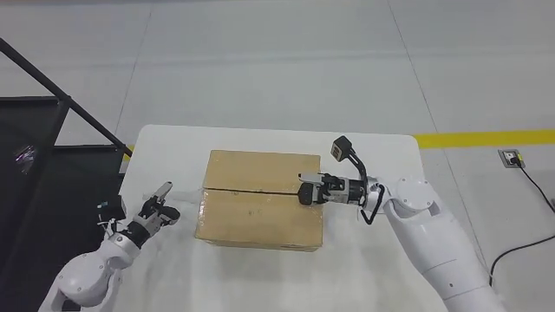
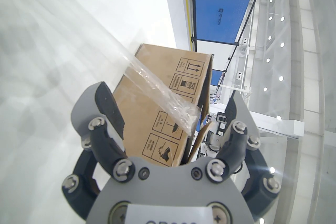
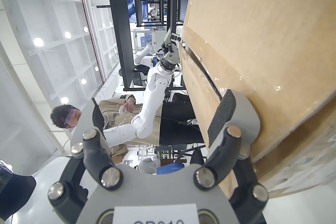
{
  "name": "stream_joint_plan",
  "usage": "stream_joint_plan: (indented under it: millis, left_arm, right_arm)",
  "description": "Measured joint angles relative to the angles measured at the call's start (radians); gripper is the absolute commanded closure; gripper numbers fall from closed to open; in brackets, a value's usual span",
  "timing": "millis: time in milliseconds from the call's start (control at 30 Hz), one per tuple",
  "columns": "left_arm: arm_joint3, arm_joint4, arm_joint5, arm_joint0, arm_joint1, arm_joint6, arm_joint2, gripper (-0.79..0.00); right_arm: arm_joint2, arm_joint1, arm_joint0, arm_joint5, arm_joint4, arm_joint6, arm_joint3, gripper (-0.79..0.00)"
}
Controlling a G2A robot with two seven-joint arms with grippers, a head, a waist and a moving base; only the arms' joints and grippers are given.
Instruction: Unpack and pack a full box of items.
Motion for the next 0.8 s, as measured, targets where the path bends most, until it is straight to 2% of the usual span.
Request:
stream_joint_plan:
  millis: [200, 400, 533, 633, 800]
  left_arm:
    - [0.07, -0.035, 0.006, -0.06, -0.014, 0.026, 0.054, -0.785]
    - [0.155, -0.125, 0.033, -0.158, -0.037, 0.121, 0.101, -0.785]
    - [0.213, -0.207, 0.003, -0.209, -0.051, 0.115, 0.121, -0.785]
    - [0.234, -0.235, -0.048, -0.219, -0.054, 0.096, 0.118, -0.785]
    - [0.221, -0.256, -0.118, -0.195, -0.055, 0.083, 0.093, -0.785]
  right_arm:
    - [0.0, 0.003, -0.001, 0.017, 0.0, 0.001, -0.013, -0.785]
    - [-0.003, 0.005, 0.002, 0.028, -0.001, 0.003, -0.012, -0.785]
    - [0.0, 0.007, -0.001, 0.034, -0.001, -0.004, -0.016, -0.785]
    - [0.003, 0.008, -0.006, 0.04, 0.001, -0.028, -0.021, -0.785]
    - [-0.013, 0.004, -0.006, 0.057, -0.017, -0.074, -0.025, -0.785]
